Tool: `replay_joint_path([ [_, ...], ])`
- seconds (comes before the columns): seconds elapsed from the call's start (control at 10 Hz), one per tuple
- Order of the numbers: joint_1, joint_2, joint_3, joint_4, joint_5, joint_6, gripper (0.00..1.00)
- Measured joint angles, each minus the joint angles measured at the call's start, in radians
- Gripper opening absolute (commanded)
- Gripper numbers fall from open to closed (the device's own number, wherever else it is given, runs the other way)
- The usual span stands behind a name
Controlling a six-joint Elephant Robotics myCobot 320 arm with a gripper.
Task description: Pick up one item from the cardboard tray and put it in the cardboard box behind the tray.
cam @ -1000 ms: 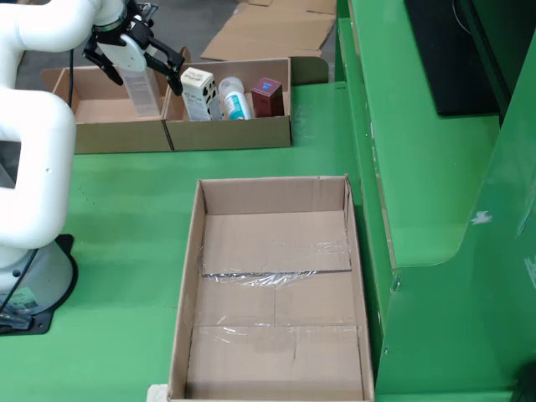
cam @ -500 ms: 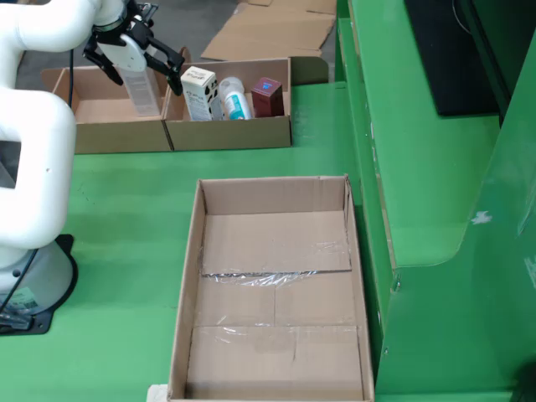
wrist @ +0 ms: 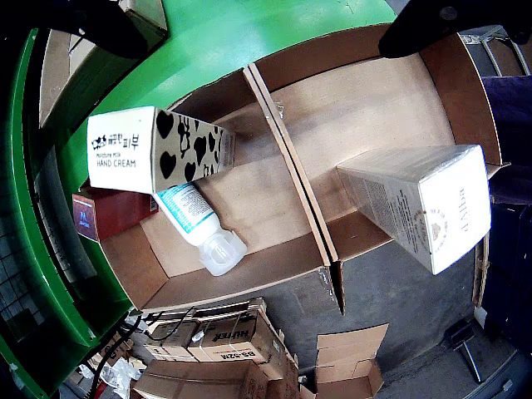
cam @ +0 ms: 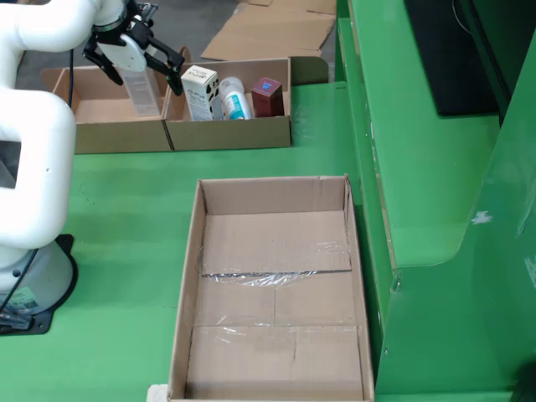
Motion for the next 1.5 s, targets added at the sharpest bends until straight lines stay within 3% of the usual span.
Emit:
replay_joint_path([
  [0.4,-0.012,0.008,-0.002,0.026,-0.014,-0.024,1.00],
  [0.9,-0.017,0.123,-0.003,0.199,-0.218,-0.103,1.00],
  [1.5,-0.190,0.189,-0.002,0.035,-0.080,-0.136,1.00],
])
